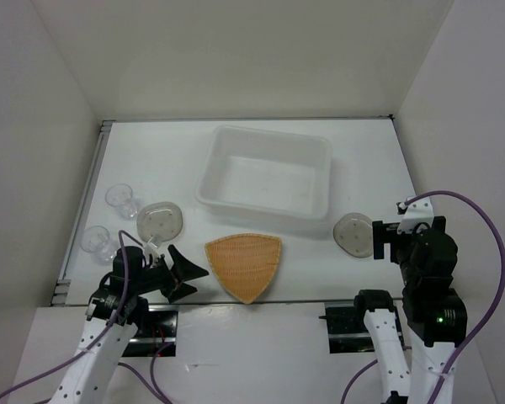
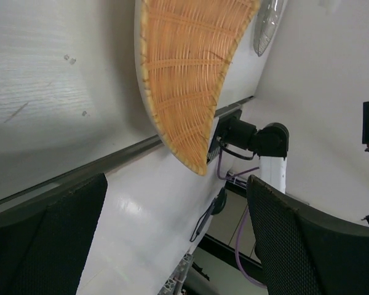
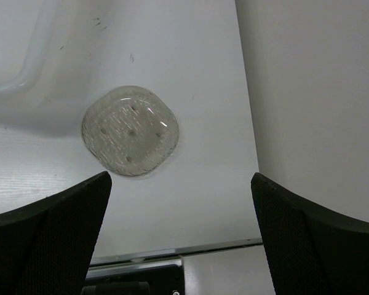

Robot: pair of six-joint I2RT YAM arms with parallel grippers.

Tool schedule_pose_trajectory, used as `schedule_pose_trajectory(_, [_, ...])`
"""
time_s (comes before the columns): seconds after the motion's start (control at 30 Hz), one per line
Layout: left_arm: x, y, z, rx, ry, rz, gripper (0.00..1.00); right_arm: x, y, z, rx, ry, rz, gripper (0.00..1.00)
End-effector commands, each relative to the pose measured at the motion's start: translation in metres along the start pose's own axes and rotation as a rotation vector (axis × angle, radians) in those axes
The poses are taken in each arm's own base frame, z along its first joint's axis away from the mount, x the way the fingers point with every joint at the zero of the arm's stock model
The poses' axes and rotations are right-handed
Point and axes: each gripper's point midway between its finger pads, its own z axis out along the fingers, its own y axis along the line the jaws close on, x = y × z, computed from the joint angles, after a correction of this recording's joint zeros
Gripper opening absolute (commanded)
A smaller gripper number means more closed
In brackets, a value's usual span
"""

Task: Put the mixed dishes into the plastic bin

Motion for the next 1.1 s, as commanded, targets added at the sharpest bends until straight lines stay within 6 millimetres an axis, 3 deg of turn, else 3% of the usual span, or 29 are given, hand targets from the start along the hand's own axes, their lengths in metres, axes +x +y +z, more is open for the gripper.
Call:
schedule_pose_trajectory(0.0, [-0.011, -0.001, 0.003, -0.009, -0.052, 0.026, 1.0, -0.013, -0.005, -0.001, 0.028, -0.058, 0.024, 0.98])
schedule_pose_trajectory(0.1, [-0.016, 0.009, 0.007, -0.072, -0.076, 0.003, 1.0, -0.013, -0.007, -0.001, 0.037, -0.055, 0.024, 0.98])
schedule_pose_trajectory(0.43, [-0.05, -0.006, 0.021, -0.223, -0.144, 0.069, 1.0, -0.01, -0.005, 0.003, 0.033, -0.038, 0.021, 0.98])
schedule_pose_trajectory(0.6, [-0.043, -0.009, 0.032, -0.149, -0.131, 0.031, 1.0, -0.01, -0.006, 0.001, 0.035, -0.047, 0.023, 0.98])
schedule_pose_trajectory(0.73, [-0.035, -0.001, 0.046, -0.184, -0.07, 0.04, 1.0, -0.01, -0.006, 0.001, 0.035, -0.047, 0.023, 0.98])
schedule_pose_trajectory(0.77, [-0.038, -0.008, 0.049, -0.17, -0.078, 0.056, 1.0, -0.01, -0.006, 0.001, 0.035, -0.047, 0.023, 0.98])
schedule_pose_trajectory(0.9, [-0.036, -0.005, 0.069, -0.272, -0.03, 0.091, 1.0, -0.01, -0.006, -0.001, 0.037, -0.055, 0.024, 0.98])
schedule_pose_trajectory(1.07, [-0.032, -0.013, 0.08, -0.267, -0.013, 0.102, 1.0, -0.01, -0.008, -0.003, 0.048, -0.062, 0.026, 0.98])
